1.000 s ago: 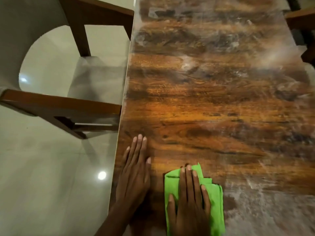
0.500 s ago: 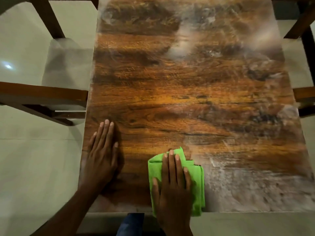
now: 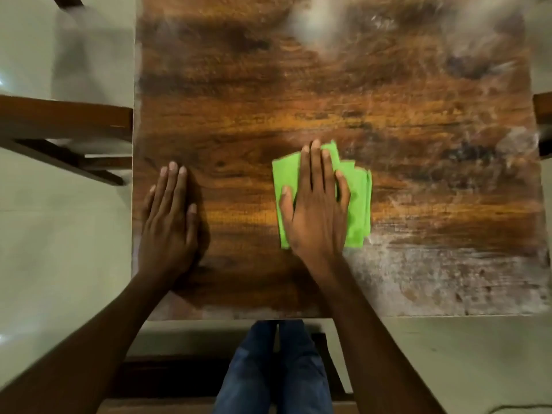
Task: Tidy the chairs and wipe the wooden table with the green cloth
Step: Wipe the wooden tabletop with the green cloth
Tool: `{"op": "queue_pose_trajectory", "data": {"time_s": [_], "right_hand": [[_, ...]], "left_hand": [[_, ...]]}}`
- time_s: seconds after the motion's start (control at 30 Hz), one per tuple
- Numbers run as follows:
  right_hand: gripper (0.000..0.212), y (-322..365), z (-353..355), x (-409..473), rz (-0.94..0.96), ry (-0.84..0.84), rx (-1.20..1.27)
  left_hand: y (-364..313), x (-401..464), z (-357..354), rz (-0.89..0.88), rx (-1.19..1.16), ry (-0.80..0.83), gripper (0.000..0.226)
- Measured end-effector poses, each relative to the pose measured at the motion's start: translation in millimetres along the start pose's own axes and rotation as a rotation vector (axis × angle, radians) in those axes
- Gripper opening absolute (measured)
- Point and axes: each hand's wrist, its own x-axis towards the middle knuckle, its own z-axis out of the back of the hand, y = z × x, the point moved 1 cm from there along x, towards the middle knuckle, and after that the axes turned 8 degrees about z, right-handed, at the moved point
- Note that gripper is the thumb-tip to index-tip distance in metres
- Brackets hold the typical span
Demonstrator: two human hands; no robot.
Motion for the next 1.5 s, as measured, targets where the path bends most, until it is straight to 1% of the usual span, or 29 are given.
{"op": "queue_pose_trajectory", "data": {"time_s": [0.07,0.13,0.23,0.3,0.37,0.4,0.43,0.5,0.57,0.73,0.8,0.9,1.0,1.07,1.13,1.2,1.27,1.4,1.5], "right_hand": [[0.071,-1.3,1.4,4.6,-0.024,-0.008,-0.037],[0.071,9.3,0.1,-19.8,-0.049,0.005,-0.037],[0.077,64.1,-11.6,-85.3,-0.058,0.091,0.002],[0.085,121.8,-28.1,-120.9,0.045,0.143,0.031],[0.097,172.9,-42.1,-140.0,0.195,0.147,0.050],[0.101,187.4,-45.6,-141.4,0.240,0.153,0.054],[0.100,191.2,-47.5,-140.0,0.257,0.158,0.047],[0.088,174.0,-44.2,-136.7,0.267,0.136,0.040],[0.080,136.1,-35.4,-143.2,0.261,0.137,0.049],[0.078,5.8,-6.4,-159.9,0.062,0.124,-0.010],[0.078,-24.6,5.1,-154.0,0.037,0.140,-0.014],[0.077,-36.2,10.6,-119.4,0.042,0.107,-0.008],[0.075,-42.1,11.8,-50.9,0.023,0.030,-0.050],[0.074,-45.3,14.6,-7.0,0.008,-0.004,-0.072],[0.073,-46.3,16.4,9.4,0.014,-0.006,-0.086],[0.072,-47.9,17.2,-7.8,0.019,0.013,-0.082],[0.072,-50.5,18.2,-53.2,-0.008,0.047,-0.078],[0.073,-58.4,18.0,-143.5,-0.069,0.109,-0.022],[0.075,-57.4,14.6,-149.2,-0.095,0.101,-0.021]], "left_hand": [[-0.5,1.2,0.1,-0.007,0.007,-0.006,0.060],[1.3,1.7,1.7,-0.003,-0.008,-0.002,0.058],[8.4,5.0,5.4,-0.006,-0.100,-0.001,0.053],[11.1,7.9,8.4,0.009,-0.181,0.000,0.051],[12.1,8.9,10.6,0.022,-0.233,0.009,0.050],[12.2,8.9,11.6,0.023,-0.245,0.014,0.050],[11.6,8.7,11.5,0.019,-0.251,0.018,0.050],[10.0,8.4,11.2,0.017,-0.246,0.015,0.050],[8.1,6.7,11.8,0.025,-0.220,0.017,0.051],[4.3,3.5,10.5,0.035,-0.134,0.022,0.056],[2.2,1.9,6.7,0.025,-0.082,0.008,0.059],[-0.3,1.1,2.4,0.023,-0.026,0.028,0.066],[-11.2,0.6,3.3,0.026,-0.023,0.033,0.070],[-41.4,-0.1,-4.4,-0.017,-0.031,0.032,0.069],[-87.9,-2.2,-23.5,-0.078,-0.022,0.059,0.068],[-129.7,-5.2,-44.8,-0.107,0.004,0.085,0.066],[-147.2,-4.7,-60.2,-0.074,0.038,0.108,0.063],[-145.4,-3.1,-72.1,-0.055,0.122,0.115,0.062],[-148.6,-3.2,-73.6,-0.068,0.140,0.098,0.062]]}}
